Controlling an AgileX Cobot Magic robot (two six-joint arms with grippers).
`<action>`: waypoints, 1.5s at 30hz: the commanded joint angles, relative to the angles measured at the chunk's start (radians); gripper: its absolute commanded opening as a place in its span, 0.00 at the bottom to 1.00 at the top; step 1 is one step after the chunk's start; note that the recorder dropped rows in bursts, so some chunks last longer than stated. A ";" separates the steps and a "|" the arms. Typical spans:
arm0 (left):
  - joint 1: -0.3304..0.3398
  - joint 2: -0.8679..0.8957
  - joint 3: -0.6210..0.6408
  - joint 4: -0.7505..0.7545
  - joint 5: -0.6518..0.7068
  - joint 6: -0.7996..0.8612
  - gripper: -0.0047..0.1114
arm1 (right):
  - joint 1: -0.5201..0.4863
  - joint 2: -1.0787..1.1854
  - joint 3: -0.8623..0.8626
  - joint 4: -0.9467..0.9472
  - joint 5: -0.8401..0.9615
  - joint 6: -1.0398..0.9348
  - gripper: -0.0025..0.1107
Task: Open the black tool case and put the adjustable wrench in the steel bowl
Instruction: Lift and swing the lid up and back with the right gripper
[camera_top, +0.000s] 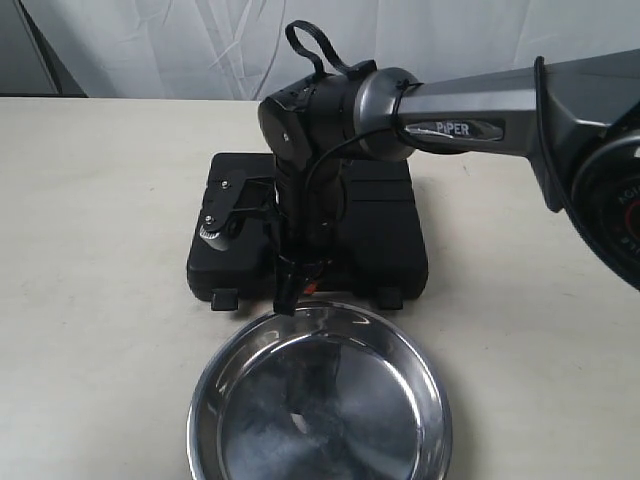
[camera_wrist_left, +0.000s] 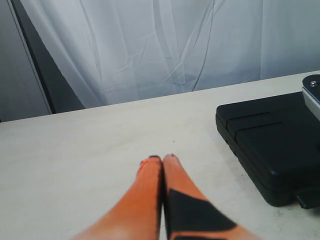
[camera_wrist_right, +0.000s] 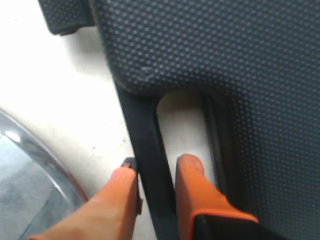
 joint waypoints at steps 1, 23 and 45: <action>-0.001 0.004 -0.002 -0.002 -0.006 -0.001 0.04 | -0.008 -0.034 0.004 -0.016 0.014 0.014 0.01; -0.001 0.004 -0.002 -0.002 -0.006 -0.001 0.04 | -0.008 -0.226 0.004 -0.102 -0.032 0.109 0.01; -0.001 0.004 -0.002 -0.002 -0.006 -0.001 0.04 | -0.010 -0.281 0.004 -0.707 -0.204 0.516 0.01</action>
